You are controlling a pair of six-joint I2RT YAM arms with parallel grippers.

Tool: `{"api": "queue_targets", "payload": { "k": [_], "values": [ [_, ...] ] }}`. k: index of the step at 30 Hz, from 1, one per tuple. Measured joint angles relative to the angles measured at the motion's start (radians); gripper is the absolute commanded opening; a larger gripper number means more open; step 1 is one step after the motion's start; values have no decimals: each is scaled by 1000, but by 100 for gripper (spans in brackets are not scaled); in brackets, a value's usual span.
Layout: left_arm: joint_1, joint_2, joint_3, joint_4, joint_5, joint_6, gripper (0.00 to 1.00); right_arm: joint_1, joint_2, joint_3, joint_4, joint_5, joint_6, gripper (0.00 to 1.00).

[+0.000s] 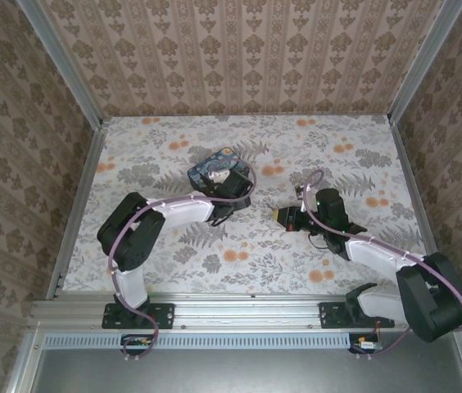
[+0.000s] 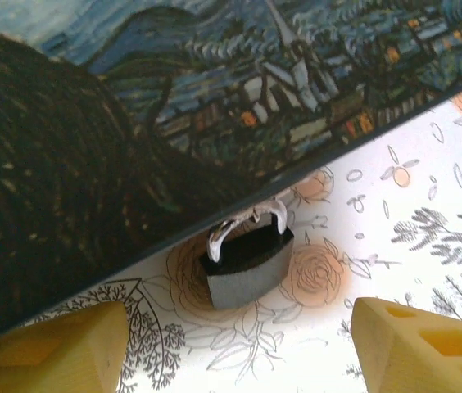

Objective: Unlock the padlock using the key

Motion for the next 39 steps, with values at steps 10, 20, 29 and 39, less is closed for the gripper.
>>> {"api": "queue_targets", "payload": {
  "k": [10,20,29,39],
  "values": [
    [-18,157,201,-145,-83,-83,59,-41,75,-10,57,-53,21,0],
    [-19,203,252,-220,-100,-135,45,-43,107,-10,77,-86,26,0],
    [0,182,230,-211,-30,-111,22,-43,117,-17,113,-133,51,0],
    [146,-2,61,-175,398,-79,14,49,154,-35,224,-133,157,0]
  ]
}}
